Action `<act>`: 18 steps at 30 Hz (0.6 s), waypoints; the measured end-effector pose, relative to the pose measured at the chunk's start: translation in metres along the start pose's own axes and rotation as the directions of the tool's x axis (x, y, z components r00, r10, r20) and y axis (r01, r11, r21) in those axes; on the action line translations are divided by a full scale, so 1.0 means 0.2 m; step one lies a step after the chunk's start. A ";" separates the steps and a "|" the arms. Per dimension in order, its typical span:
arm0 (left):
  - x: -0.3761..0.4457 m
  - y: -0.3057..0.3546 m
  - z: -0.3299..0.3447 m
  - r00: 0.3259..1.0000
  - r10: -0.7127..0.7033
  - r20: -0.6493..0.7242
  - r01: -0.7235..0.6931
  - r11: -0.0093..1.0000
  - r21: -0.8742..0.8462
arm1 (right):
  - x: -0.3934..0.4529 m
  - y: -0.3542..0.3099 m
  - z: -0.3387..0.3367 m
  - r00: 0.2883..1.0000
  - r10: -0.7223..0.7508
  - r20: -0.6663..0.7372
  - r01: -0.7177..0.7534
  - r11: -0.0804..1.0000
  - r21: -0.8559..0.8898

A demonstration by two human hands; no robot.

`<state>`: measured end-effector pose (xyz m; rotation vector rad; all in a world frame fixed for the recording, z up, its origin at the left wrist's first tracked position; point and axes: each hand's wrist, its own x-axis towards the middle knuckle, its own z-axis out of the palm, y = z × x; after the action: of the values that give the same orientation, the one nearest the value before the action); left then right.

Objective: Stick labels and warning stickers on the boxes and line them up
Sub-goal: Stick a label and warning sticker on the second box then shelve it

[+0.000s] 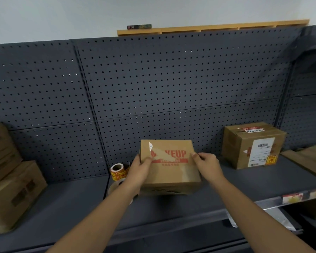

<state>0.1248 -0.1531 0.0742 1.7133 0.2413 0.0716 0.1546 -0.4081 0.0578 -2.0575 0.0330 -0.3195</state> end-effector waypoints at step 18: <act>0.11 -0.08 -0.05 0.986 -0.164 0.039 0.158 0.981 0.111 | -0.06 0.00 0.16 0.993 0.022 0.120 -0.017 0.999 -0.043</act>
<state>0.1418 -0.1380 0.0588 1.7938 0.3524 -0.1041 0.1512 -0.3785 0.0402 -2.1135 -0.0134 -0.1834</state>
